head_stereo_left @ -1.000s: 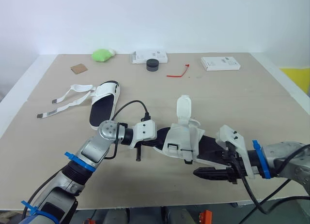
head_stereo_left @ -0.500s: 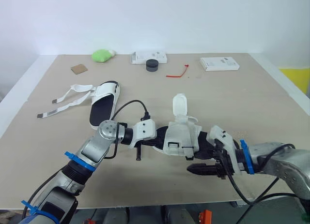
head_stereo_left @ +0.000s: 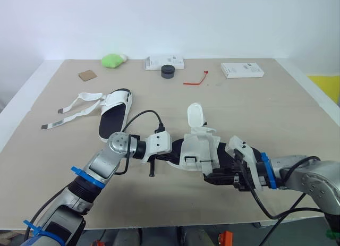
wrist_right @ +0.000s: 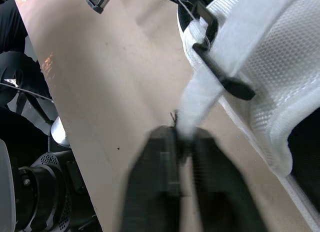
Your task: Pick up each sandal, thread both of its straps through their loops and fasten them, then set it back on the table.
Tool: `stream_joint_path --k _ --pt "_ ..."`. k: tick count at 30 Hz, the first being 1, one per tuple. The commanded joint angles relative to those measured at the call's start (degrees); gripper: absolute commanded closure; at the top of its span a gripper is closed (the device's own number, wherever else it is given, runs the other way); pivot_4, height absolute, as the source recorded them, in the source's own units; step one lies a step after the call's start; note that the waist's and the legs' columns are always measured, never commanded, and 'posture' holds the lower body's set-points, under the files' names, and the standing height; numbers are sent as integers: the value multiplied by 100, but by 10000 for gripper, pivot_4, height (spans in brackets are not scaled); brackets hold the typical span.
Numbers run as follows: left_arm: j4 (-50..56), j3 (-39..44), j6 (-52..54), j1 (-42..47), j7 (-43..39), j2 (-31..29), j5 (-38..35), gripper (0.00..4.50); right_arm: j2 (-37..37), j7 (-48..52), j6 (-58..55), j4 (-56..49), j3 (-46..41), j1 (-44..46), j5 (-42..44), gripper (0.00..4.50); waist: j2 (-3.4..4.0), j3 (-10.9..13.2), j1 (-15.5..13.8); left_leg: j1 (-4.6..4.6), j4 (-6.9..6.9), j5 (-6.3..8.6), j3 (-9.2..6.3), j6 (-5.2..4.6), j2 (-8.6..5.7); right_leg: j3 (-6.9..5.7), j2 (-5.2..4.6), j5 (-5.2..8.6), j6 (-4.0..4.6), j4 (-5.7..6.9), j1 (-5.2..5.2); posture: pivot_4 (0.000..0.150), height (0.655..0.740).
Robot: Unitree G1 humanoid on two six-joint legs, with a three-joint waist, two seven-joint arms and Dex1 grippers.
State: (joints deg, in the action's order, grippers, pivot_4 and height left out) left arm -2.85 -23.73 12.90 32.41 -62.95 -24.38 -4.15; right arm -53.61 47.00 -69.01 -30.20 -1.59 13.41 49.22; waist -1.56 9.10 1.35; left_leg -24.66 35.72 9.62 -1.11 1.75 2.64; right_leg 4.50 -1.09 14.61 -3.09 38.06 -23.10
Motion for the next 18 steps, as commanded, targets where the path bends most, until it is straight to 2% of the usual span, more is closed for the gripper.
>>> stream_joint_path --k 1,4,10,12,18 --pt "-164 -139 62 -89 -5 -58 182 45000 -49 69 45 -147 -203 51 168 44553 0 0 0 0 -1 0 0 0 0 0 0 0 0 0 0 1500 7400" --pt "-190 -137 42 -79 -5 -57 188 45000 -128 210 82 -264 -295 -20 277 44553 0 0 0 -1 -1 0 -1 0 0 0 0 0 0 0 0 1500 7400" --pt "-291 -133 -5 -25 3 -10 193 45000 -452 903 205 -767 -976 -58 1273 44553 -3 4 -5 -6 -5 0 -4 0 -2 -1 1 6 -3 -1 -3 1500 7400" --pt "-305 -135 -10 -18 3 3 196 45000 -479 886 217 -778 -1044 9 1441 44553 -6 6 -5 -9 -6 1 -5 0 -3 -2 0 7 -3 -2 -4 1500 7400" --pt "-363 -140 -42 17 -5 20 190 45000 -200 316 147 -364 -1323 795 2726 44553 -6 10 -5 -18 -6 0 -6 0 -2 -2 3 5 -2 -2 -14 1500 7400"
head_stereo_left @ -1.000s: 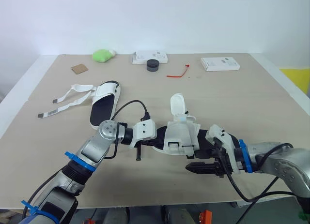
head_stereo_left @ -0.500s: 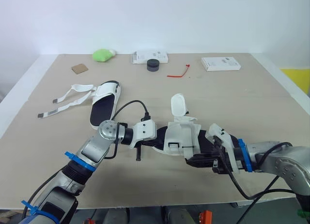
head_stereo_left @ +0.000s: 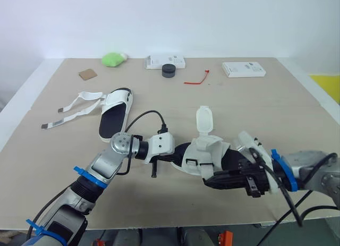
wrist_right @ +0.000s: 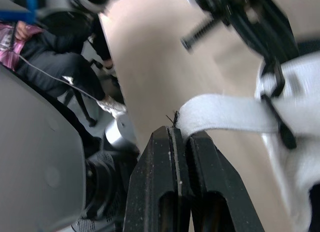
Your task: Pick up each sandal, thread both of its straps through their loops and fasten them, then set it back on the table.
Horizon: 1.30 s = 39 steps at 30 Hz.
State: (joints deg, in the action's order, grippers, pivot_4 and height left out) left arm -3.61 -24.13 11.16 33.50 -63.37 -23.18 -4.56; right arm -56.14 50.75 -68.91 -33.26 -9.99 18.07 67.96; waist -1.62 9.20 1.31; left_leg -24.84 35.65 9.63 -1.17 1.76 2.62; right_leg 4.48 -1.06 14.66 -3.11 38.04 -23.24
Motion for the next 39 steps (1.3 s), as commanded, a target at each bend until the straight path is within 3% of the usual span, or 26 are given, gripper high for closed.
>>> stream_joint_path --k 1,3,7,14,20,29,39 --pt "-302 -102 129 -82 39 -97 228 45000 30 -96 125 -57 -461 341 897 44553 0 0 -3 0 -1 0 -1 0 0 0 0 1 0 0 2 1500 7400" --pt "-315 -100 128 -73 41 -93 223 45000 -42 -136 121 -172 -338 275 798 44553 -1 0 -6 -4 -4 0 -4 0 -1 -3 0 6 -2 0 1 1500 7400" --pt "-329 -85 138 -52 46 -86 207 45000 -424 77 564 -791 416 -459 -509 44553 -1 -2 -10 -13 -7 8 -9 -1 -3 -8 -2 10 -27 -1 -5 1500 7400" --pt "-325 -61 148 -18 19 -92 187 45000 -751 533 1127 -772 588 -1031 -1292 44553 -2 -1 7 12 0 4 -2 -3 2 -7 -2 2 3 0 6 1500 7400" --pt "-8 53 441 43 -142 14 -166 45000 -866 713 1505 -487 793 -1066 -1924 44553 -1 -1 5 16 -1 2 -2 -3 3 -7 -2 -1 8 0 7 1500 7400" --pt "396 2 473 33 -691 -338 -325 45000 -902 1143 2052 319 1212 -623 -2839 44553 0 2 5 1 -11 4 -5 -1 3 -4 7 9 8 0 -9 1500 7400" --pt "101 -32 438 90 -472 -35 -213 45000 -935 1560 2186 420 1193 -768 -3040 44553 0 2 2 -1 -11 4 -5 -1 2 -4 6 10 5 0 -8 1500 7400"
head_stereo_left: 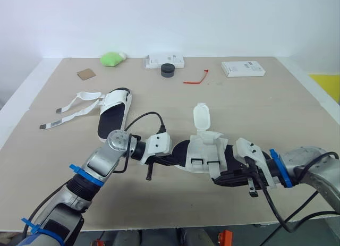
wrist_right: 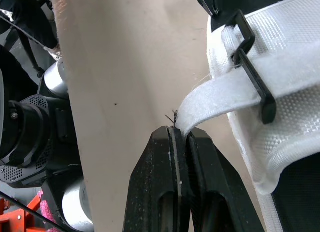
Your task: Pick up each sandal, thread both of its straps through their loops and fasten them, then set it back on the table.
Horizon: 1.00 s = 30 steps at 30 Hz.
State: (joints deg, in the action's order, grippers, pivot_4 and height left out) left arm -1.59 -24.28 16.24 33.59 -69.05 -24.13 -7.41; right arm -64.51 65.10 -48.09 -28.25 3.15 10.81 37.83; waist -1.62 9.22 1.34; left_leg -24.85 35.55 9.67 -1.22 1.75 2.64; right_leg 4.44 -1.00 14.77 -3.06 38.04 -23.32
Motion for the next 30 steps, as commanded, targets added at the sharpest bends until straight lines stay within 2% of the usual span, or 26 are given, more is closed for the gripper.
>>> stream_joint_path --k 1,7,16,22,26,30 --pt "-206 -13 -111 118 147 110 108 45000 -102 129 103 -92 -118 -66 -37 44553 1 0 0 0 0 0 0 0 0 0 0 0 0 0 0 1500 7400" --pt "-669 -21 -154 250 235 307 184 45000 -7 76 23 -112 -159 -26 5 44553 0 0 2 1 9 0 -1 0 -1 0 0 -5 -4 1 5 1500 7400" --pt "-1092 -550 -800 192 -92 -102 772 45000 135 -188 -244 -87 -485 -52 243 44553 2 -3 9 20 8 0 3 0 2 5 2 -8 1 1 17 1500 7400" --pt "-984 -563 -778 128 -107 -181 782 45000 484 -623 -1108 -777 -1151 -557 1534 44553 2 -6 5 23 4 0 -1 0 5 5 8 -7 4 2 24 1500 7400" --pt "-864 -506 -645 101 -96 -216 727 45000 660 -1131 -1342 -1302 -1056 -1213 1712 44553 -3 -11 11 30 -4 1 -6 -1 9 4 14 -5 0 2 29 1500 7400" --pt "-765 -471 -518 67 -94 -238 680 45000 913 -1664 -1619 -1295 -1071 -1239 1995 44553 -1 -12 49 41 -4 1 -4 -1 12 5 17 -4 10 3 33 1500 7400"
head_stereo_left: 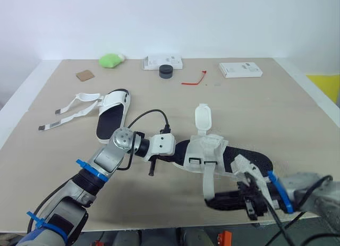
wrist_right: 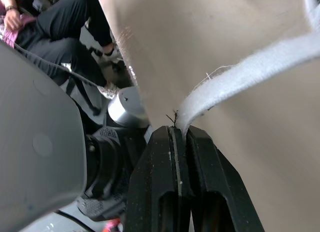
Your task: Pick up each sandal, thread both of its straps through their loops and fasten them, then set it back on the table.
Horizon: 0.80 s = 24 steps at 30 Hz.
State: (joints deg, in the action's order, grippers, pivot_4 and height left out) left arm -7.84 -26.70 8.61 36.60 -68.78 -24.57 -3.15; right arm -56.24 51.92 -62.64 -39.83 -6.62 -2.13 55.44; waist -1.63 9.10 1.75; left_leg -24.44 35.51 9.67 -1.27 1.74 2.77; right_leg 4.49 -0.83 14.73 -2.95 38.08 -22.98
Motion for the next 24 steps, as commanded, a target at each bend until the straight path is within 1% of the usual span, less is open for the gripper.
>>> stream_joint_path --k 1,4,8,12,16,19,22,23,24 --pt "-130 -229 264 -235 -119 -193 256 45000 95 -387 -189 -127 -114 49 284 44553 0 0 13 4 0 0 -1 0 0 0 0 -1 0 0 4 1500 7400" --pt "-107 -229 332 -221 -97 -178 252 45000 101 -429 -287 -98 -379 38 733 44553 0 0 15 14 1 0 0 0 0 0 -1 -1 1 0 13 1500 7400" --pt "-111 -218 387 -180 -75 -149 247 45000 48 -473 -318 -91 -807 146 1580 44553 -1 0 15 13 -1 0 0 0 0 1 -1 1 3 0 16 1500 7400" --pt "-109 -211 397 -175 -69 -143 245 45000 -32 -634 -222 20 -1159 414 2618 44553 -2 0 15 13 -1 0 -1 0 0 1 0 1 3 0 17 1500 7400" --pt "-131 -202 391 -165 -59 -132 241 45000 -134 -1133 -54 458 -1249 894 3541 44553 -3 1 17 14 0 0 0 0 0 1 -1 0 3 0 18 1500 7400" --pt "-138 -200 371 -159 -52 -125 247 45000 64 -2016 77 1089 -976 1362 3766 44553 -4 1 27 13 -1 0 3 0 0 5 -1 0 3 0 17 1500 7400" --pt "-125 -207 295 -163 -54 -138 268 45000 480 -3058 134 1751 -592 1888 3611 44553 -10 1 33 14 1 -1 2 -1 0 5 0 -3 4 -1 17 1500 7400" --pt "-115 -212 264 -168 -58 -148 276 45000 590 -3301 147 1836 -512 1981 3482 44553 -8 1 33 13 0 -1 3 -2 -1 7 -1 -3 4 0 16 1500 7400" --pt "-107 -215 256 -171 -58 -153 279 45000 644 -3462 117 1912 -462 2016 3533 44553 -8 1 33 12 0 -1 3 -2 -1 8 -1 -3 4 0 16 1500 7400"
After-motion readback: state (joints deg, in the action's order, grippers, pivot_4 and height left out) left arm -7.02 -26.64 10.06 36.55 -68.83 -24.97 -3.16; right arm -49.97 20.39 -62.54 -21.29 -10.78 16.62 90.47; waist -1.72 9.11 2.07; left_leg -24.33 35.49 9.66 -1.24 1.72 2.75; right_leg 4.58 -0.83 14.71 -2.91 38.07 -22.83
